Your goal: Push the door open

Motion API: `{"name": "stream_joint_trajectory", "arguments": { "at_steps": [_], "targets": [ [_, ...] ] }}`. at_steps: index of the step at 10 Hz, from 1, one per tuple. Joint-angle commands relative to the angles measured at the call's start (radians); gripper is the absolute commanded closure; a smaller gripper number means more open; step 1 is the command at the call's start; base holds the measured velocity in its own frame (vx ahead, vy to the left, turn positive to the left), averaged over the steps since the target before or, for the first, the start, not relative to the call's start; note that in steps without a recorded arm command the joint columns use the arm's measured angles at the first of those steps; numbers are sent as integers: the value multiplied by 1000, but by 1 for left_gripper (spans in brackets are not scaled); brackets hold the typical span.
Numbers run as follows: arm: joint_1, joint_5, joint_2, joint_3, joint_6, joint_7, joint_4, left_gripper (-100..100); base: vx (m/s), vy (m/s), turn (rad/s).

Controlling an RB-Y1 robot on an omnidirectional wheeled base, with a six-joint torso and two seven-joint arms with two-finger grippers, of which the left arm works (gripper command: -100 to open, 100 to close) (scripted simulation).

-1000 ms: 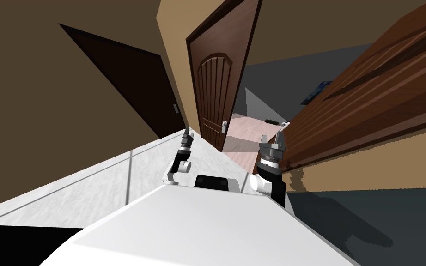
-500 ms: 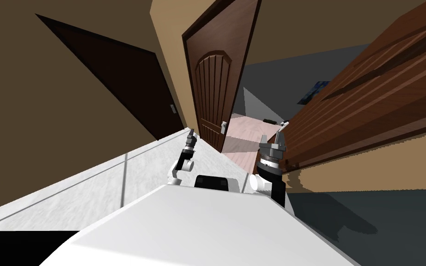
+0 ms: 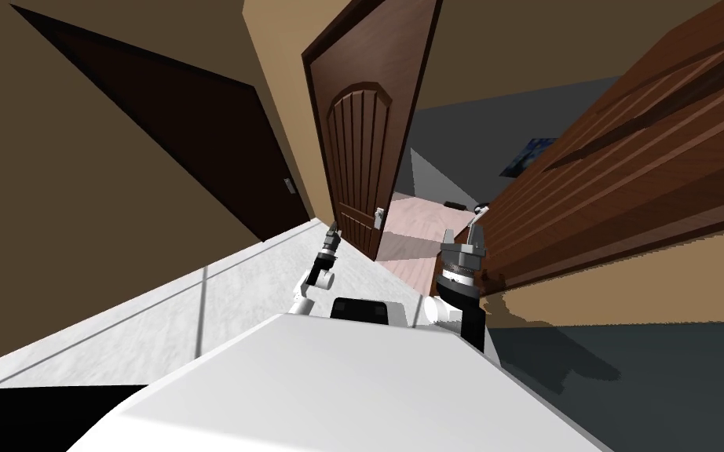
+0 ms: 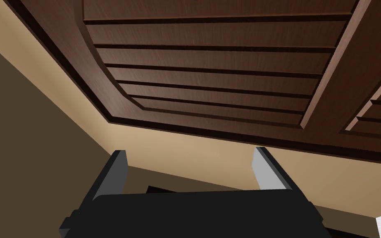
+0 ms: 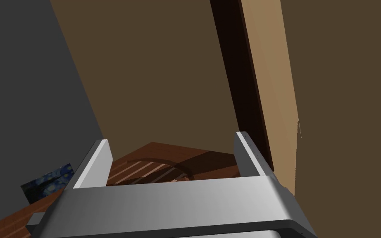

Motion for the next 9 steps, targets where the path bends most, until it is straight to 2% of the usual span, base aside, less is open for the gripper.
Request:
{"name": "stream_joint_trajectory", "arguments": {
  "at_steps": [1,3,4,9],
  "targets": [
    [-27,-3,0,-14,6,8,45,-100,81,29,-61],
    [-66,-7,-2,-32,12,18,100,-100,85,34,-99],
    [-66,-7,-2,-32,12,18,109,-100,66,22,-28],
    [-159,-17,-10,-75,26,41,266,-100,85,33,-77]
  ]
}}
